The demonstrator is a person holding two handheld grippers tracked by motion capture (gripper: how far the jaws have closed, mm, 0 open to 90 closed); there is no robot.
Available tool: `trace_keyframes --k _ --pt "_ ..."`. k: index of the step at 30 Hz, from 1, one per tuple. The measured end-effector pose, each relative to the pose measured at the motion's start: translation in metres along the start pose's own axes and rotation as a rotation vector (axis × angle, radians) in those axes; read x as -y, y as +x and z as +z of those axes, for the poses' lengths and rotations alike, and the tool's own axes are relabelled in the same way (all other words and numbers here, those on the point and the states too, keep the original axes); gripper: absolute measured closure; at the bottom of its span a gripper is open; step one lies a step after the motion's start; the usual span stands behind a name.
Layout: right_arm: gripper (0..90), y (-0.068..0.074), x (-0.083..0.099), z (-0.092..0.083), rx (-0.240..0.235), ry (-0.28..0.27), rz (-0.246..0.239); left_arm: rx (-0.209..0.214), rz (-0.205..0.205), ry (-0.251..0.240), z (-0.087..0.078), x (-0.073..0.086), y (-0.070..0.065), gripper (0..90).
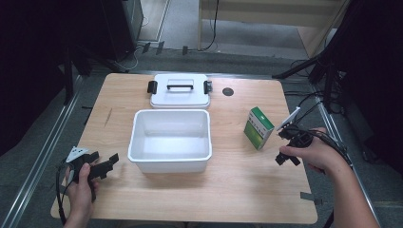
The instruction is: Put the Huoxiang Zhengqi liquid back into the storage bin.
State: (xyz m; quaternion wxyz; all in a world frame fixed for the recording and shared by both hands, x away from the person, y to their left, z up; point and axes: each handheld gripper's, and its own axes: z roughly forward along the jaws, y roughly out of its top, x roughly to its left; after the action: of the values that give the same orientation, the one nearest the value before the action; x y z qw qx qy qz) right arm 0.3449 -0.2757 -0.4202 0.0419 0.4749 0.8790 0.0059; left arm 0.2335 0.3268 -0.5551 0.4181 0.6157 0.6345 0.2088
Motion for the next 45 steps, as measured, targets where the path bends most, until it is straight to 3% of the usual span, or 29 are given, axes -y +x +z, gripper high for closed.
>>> trace_keyframes --k 13,23,25,26,28,29,30,35,41,42,45 --pt "20.3 0.005 -0.039 -0.023 0.02 -0.004 0.001 -0.001 -0.002 -0.002 0.0 0.0 0.0 14.0" --pt "19.4 0.005 -0.061 -0.035 0.04 -0.019 0.033 -0.056 0.044 -0.034 -0.001 0.001 -0.006 14.0" --pt "19.6 0.004 -0.063 -0.037 0.042 -0.026 0.027 -0.082 0.072 -0.039 -0.001 0.001 -0.008 13.9" --pt "20.1 0.004 -0.066 -0.039 0.041 -0.033 0.031 -0.135 0.132 -0.041 -0.001 0.001 -0.014 13.9" --pt "21.5 0.005 -0.07 -0.041 0.034 -0.052 0.033 -0.166 0.19 -0.035 0.001 0.002 -0.021 13.9" --pt "21.2 0.006 -0.072 -0.041 0.029 -0.055 0.026 -0.166 0.19 -0.035 0.001 0.002 -0.021 13.9" --pt "21.0 0.007 -0.074 -0.042 0.026 -0.056 0.018 -0.188 0.228 -0.036 0.002 0.003 -0.025 13.9" --pt "22.5 0.012 -0.083 -0.042 0.031 -0.063 -0.009 -0.194 0.226 -0.038 0.002 0.003 -0.025 13.4" --pt "23.9 0.012 -0.091 -0.038 0.047 -0.079 -0.01 -0.193 0.26 -0.052 0.0 0.004 -0.026 10.5" --pt "24.0 0.012 -0.093 -0.037 0.051 -0.082 -0.007 -0.188 0.283 -0.077 -0.001 0.005 -0.027 10.5" --pt "24.4 0.013 -0.095 -0.036 0.07 -0.086 -0.014 -0.187 0.297 -0.102 -0.002 0.006 -0.027 10.6"
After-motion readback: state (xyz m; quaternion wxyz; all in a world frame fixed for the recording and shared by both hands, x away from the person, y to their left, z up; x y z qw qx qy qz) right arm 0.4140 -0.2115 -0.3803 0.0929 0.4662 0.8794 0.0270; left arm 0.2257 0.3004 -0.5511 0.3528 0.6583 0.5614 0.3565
